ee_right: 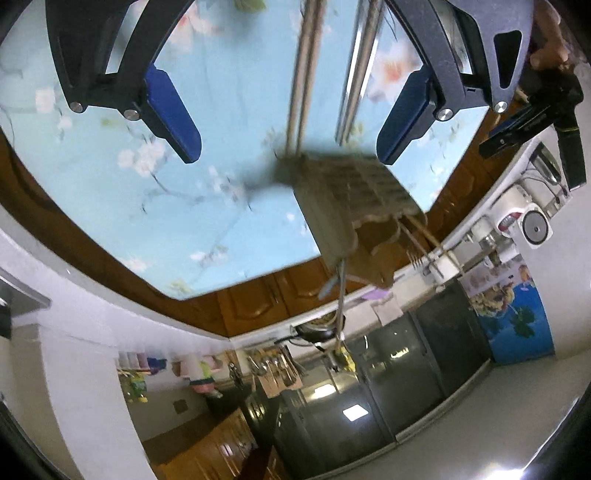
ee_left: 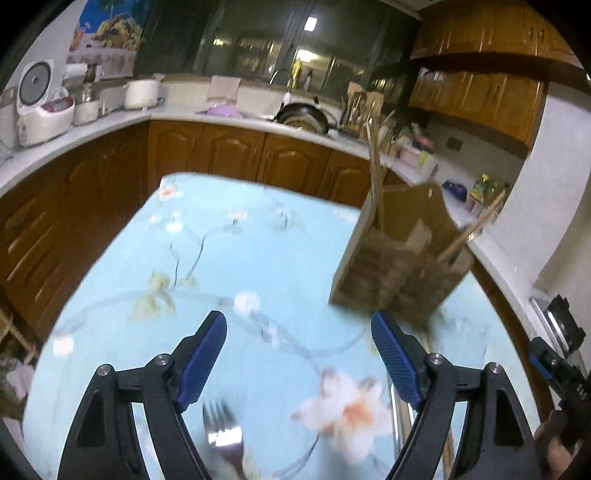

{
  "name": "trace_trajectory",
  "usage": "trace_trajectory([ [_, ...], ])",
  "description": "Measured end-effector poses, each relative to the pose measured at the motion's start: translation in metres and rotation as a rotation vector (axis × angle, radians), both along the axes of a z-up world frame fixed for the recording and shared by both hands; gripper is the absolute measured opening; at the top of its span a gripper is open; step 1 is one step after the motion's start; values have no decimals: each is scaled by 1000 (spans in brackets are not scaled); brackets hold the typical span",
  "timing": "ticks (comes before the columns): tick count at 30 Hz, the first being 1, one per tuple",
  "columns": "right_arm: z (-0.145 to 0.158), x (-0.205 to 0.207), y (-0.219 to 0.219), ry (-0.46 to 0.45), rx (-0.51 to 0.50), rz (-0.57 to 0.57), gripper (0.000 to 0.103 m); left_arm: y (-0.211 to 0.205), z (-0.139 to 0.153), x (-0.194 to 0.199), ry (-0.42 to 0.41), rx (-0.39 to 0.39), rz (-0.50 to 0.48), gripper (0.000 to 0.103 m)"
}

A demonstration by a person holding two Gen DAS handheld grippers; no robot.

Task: Organize utensils
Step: 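Open both tools and move them back over the table utensils, then grasp a wooden chopstick with the right tool while the left tool grasps a metal chopstick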

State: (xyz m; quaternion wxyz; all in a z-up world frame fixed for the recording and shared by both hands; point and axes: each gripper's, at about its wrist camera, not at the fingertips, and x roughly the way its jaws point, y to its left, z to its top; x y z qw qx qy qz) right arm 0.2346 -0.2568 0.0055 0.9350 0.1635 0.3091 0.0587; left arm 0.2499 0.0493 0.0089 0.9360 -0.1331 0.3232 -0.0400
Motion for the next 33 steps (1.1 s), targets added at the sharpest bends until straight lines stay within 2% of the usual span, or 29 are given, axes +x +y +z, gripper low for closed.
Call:
trace_trajectory([
  [8, -23, -34, 2, 44, -15, -2, 97, -6, -18, -33, 78, -28, -17, 80],
  [13, -33, -40, 6, 71, -25, 11, 97, -15, -21, -44, 102, -11, -36, 80],
  [18, -36, -41, 7, 76, -28, 15, 97, -21, -21, -46, 115, -9, -49, 80],
  [26, -38, -31, 8, 81, -25, 45, 96, -40, -27, -23, 159, 30, -104, 79],
  [33, -43, -6, 10, 126, -26, 87, 69, -59, -28, 4, 202, 61, -164, 77],
])
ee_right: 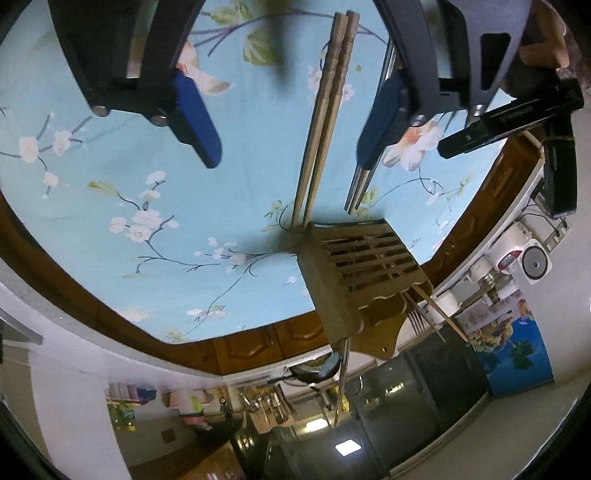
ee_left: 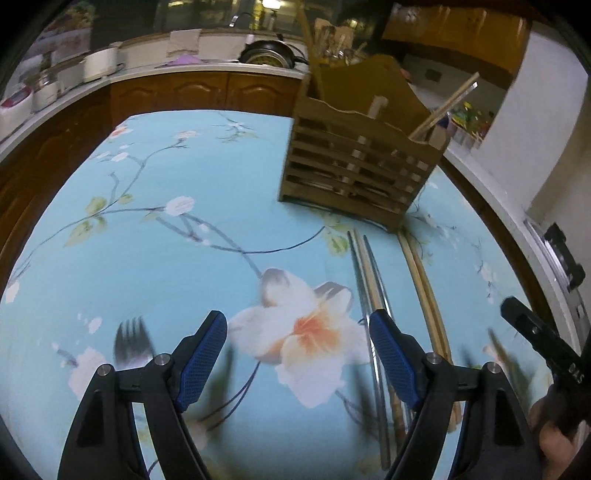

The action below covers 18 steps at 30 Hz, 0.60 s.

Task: Organize utensils
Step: 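Grasp a wooden chopstick with the right tool while the left tool grasps a metal chopstick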

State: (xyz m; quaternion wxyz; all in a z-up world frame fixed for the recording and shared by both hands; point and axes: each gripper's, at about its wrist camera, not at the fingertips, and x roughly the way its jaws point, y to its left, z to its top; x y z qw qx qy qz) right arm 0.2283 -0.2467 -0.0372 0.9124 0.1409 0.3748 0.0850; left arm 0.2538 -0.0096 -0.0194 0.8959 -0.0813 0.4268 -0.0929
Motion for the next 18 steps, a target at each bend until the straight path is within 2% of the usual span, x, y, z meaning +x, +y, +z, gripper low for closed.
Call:
trace_trajectory([
  [8, -5, 35, -2, 37, -1, 22, 57, -23, -7, 46, 57, 51, -51, 67],
  [12, -10, 52, -2, 58, 0, 34, 56, -35, -13, 66, 73, 70, -73, 64],
  [17, -16, 66, -3, 76, 0, 36, 55, -50, -26, 89, 108, 97, -97, 51],
  [18, -16, 68, -4, 77, 3, 35, 55, -53, -29, 92, 102, 113, -99, 51],
])
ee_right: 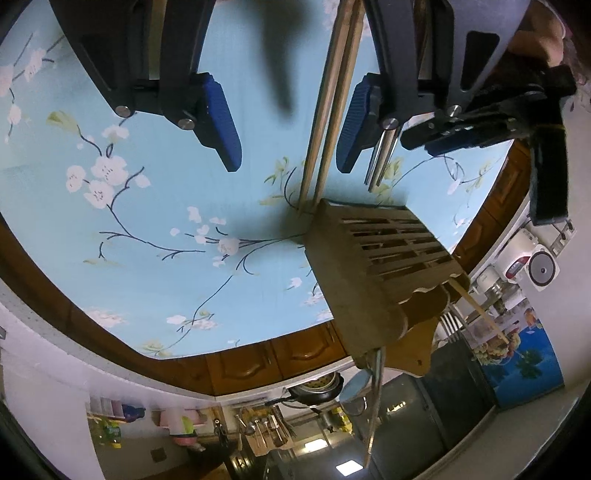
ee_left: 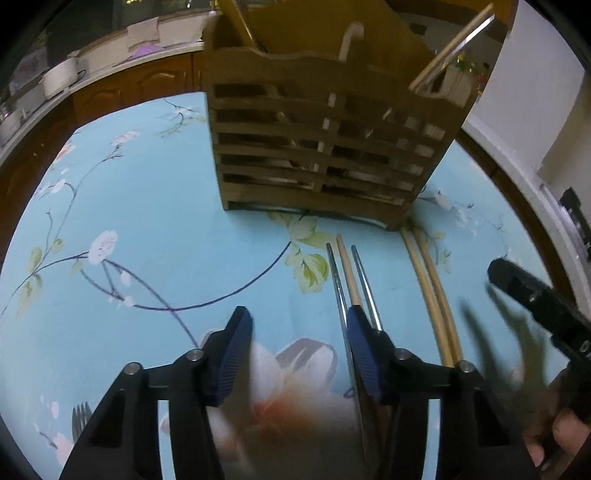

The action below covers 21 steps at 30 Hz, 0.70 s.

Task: Organize utensils
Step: 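Grasp a wooden chopstick with the right tool while the left tool grasps a metal chopstick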

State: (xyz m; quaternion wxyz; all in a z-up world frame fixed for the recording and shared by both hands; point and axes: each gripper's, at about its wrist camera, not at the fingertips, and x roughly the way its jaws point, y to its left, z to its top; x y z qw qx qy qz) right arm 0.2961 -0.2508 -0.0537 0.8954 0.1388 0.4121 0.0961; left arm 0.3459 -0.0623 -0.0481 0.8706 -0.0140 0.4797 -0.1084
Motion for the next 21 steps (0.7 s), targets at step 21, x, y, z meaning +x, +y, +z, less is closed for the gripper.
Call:
trace_trajectory([
  [21, -8, 27, 8, 33, -35, 35, 38, -3, -13, -9, -39, 97, -104, 12],
])
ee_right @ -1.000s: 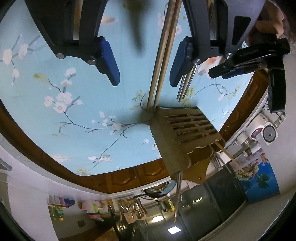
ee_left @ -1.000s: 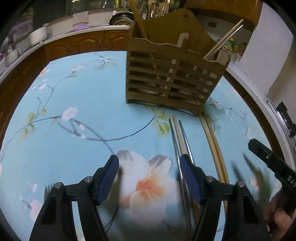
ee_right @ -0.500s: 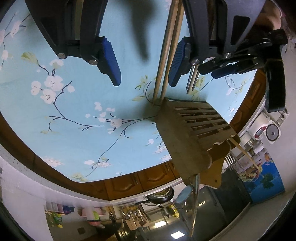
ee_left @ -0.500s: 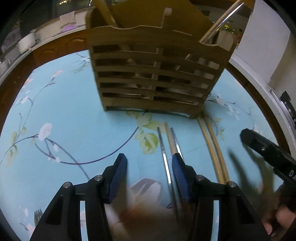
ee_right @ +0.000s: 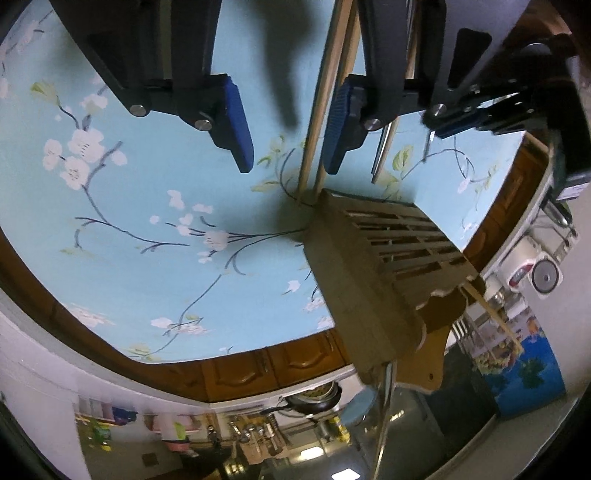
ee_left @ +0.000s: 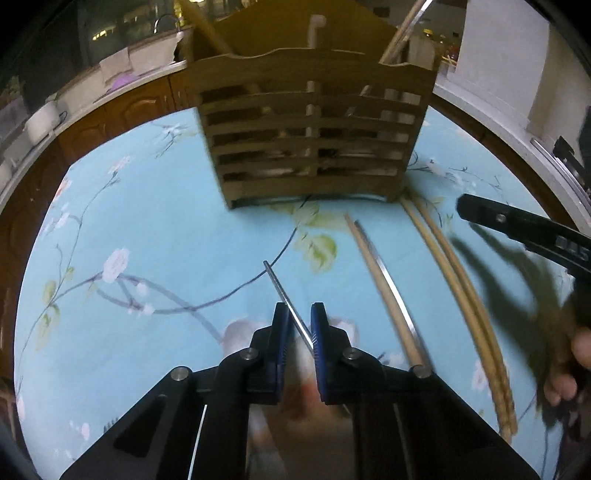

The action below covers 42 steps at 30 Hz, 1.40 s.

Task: Organize utensils
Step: 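Grasp a wooden chopstick with the right tool while the left tool grasps a metal chopstick, then carry both chopsticks over the wooden holder and lower them into its slots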

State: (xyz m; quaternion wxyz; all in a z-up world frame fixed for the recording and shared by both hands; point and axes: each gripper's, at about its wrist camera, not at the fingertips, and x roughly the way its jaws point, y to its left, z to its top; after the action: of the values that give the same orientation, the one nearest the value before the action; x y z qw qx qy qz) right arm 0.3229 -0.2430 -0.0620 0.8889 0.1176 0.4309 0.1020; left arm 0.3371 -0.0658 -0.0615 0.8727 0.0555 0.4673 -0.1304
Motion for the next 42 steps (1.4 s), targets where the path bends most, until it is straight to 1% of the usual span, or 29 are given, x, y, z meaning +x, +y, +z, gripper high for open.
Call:
trace_trajectory([
  [5, -13, 16, 19, 50, -66, 42, 30, 14, 0, 5, 39, -65, 58, 12],
  [8, -14, 24, 29, 56, -131, 61, 29, 8, -2, 13, 42, -56, 77, 13],
  [10, -14, 29, 34, 53, -172, 69, 27, 1, -2, 16, 27, -40, 77, 13],
  [13, -15, 31, 43, 49, -248, 86, 16, -8, -4, 14, -7, -7, 65, 9],
  [14, -15, 30, 44, 48, -255, 93, 9, -9, -4, 13, -12, -3, 59, 8],
  [17, -14, 27, 41, 54, -231, 97, 6, -10, -6, 13, -7, -24, 59, 4],
  [19, -10, 21, 36, 61, -177, 92, 5, -4, -5, 10, 9, -60, 59, 3],
  [21, -2, 10, 31, 45, -131, 81, 5, 9, 2, 2, 0, -82, 63, 3],
  [24, 17, -7, 23, 7, -71, 68, 5, 28, 22, -13, -20, -152, 68, 3],
  [28, 47, -29, 14, -51, -9, 56, 5, 44, 49, -31, -67, -212, 66, 3],
  [34, 91, -58, 6, -149, 40, 39, 5, 65, 89, -67, -151, -264, 63, 3],
  [38, 113, -76, 5, -197, 59, 38, 5, 80, 109, -90, -189, -301, 65, 3],
  [42, 127, -85, 4, -237, 69, 37, 5, 91, 128, -112, -230, -324, 63, 3],
])
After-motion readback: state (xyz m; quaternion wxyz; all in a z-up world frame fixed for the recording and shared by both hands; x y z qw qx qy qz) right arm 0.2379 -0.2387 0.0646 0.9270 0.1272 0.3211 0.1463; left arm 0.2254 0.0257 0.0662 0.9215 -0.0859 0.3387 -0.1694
